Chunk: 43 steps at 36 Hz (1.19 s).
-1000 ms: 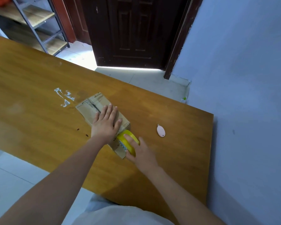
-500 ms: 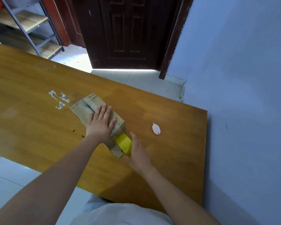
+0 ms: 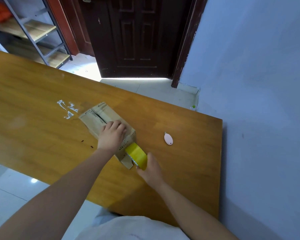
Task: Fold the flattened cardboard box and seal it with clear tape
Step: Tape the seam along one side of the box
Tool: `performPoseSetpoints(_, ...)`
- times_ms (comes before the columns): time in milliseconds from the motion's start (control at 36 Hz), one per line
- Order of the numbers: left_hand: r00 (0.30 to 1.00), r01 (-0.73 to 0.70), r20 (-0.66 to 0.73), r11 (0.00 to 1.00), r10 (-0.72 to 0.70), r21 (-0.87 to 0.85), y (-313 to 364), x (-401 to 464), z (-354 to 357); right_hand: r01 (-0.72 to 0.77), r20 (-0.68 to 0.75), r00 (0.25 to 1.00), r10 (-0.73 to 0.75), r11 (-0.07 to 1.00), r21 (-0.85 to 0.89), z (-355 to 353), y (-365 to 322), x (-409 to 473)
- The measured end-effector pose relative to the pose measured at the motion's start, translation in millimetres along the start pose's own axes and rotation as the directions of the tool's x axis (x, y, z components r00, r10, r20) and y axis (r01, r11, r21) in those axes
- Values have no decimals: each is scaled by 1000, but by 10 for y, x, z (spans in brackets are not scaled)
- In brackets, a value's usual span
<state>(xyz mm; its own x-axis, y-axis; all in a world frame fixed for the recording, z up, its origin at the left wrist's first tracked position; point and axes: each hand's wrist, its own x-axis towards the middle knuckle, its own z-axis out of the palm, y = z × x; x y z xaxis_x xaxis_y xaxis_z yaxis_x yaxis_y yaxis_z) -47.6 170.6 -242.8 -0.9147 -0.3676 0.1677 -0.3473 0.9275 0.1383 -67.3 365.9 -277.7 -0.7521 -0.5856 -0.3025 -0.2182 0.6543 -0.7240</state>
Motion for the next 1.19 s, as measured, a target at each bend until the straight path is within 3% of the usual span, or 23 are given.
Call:
performPoseSetpoints(250,999,28,28,998,-27,-58,44,-250,95,44,20,999,-39,944,-326,-101,-245,-2)
performPoseSetpoints(472,997,64,43,996,-62,-55,47,-244,98,45,30,999,-37,918,-393,-162,-332,0)
performPoseSetpoints(833,993,57,101,998,-55,-19,54,-243,64,-78,147,975,166,879,-471,-199,-305,12)
performPoseSetpoints(917,995,70,77,997,-68,-15,79,-241,47,-81,151,974,168,883,-462,-217,-307,11)
performPoseSetpoints(1028,996,40,-77,999,-41,-12,228,-259,47,-75,157,973,167,880,-469,-243,-316,10)
performPoseSetpoints(1194,998,34,-59,999,-35,-18,251,-279,54,-82,161,971,177,878,-471,-245,-327,8)
